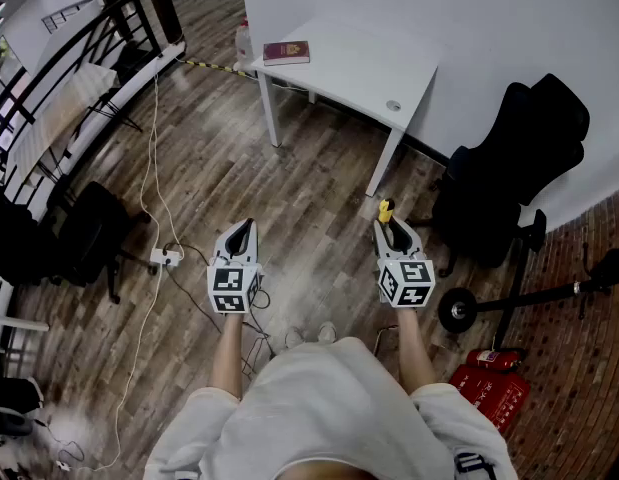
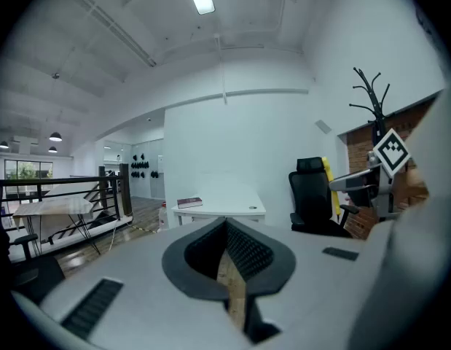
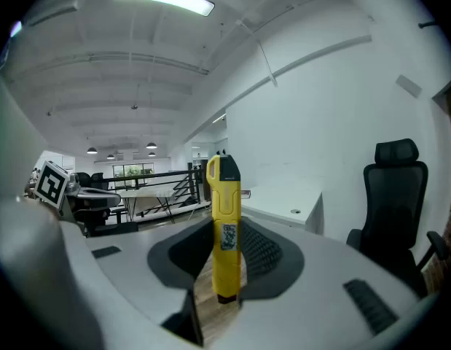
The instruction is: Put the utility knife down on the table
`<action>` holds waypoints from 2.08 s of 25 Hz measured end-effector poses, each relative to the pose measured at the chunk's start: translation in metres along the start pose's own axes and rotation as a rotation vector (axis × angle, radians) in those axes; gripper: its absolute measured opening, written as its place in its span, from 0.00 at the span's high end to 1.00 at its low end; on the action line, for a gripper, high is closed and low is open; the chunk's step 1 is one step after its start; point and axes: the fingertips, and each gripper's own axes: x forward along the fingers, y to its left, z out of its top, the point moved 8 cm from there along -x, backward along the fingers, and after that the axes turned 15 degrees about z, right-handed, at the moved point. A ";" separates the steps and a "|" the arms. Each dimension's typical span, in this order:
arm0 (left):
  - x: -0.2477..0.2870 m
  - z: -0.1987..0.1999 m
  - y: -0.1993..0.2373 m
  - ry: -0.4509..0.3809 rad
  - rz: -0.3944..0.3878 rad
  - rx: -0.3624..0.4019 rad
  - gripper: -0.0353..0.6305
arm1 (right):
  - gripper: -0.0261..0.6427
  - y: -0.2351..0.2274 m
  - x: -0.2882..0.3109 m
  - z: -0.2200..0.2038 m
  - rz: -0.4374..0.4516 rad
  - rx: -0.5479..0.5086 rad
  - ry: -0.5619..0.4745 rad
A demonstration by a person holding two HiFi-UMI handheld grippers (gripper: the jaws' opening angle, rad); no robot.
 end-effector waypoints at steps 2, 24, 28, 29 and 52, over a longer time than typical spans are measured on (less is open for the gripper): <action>-0.002 -0.001 -0.001 0.001 0.000 0.000 0.94 | 0.80 0.001 -0.001 0.000 0.002 -0.003 0.002; 0.013 -0.002 -0.038 0.019 0.039 -0.002 0.94 | 0.80 -0.040 0.001 -0.009 0.067 0.008 0.015; 0.021 -0.002 -0.046 0.022 0.042 -0.005 0.94 | 0.80 -0.051 0.005 -0.011 0.073 0.005 0.023; 0.024 -0.001 -0.047 0.022 0.043 -0.005 0.94 | 0.80 -0.054 0.007 -0.010 0.074 0.005 0.025; 0.227 0.018 -0.003 0.023 0.009 -0.029 0.94 | 0.80 -0.142 0.181 0.030 0.054 -0.006 0.064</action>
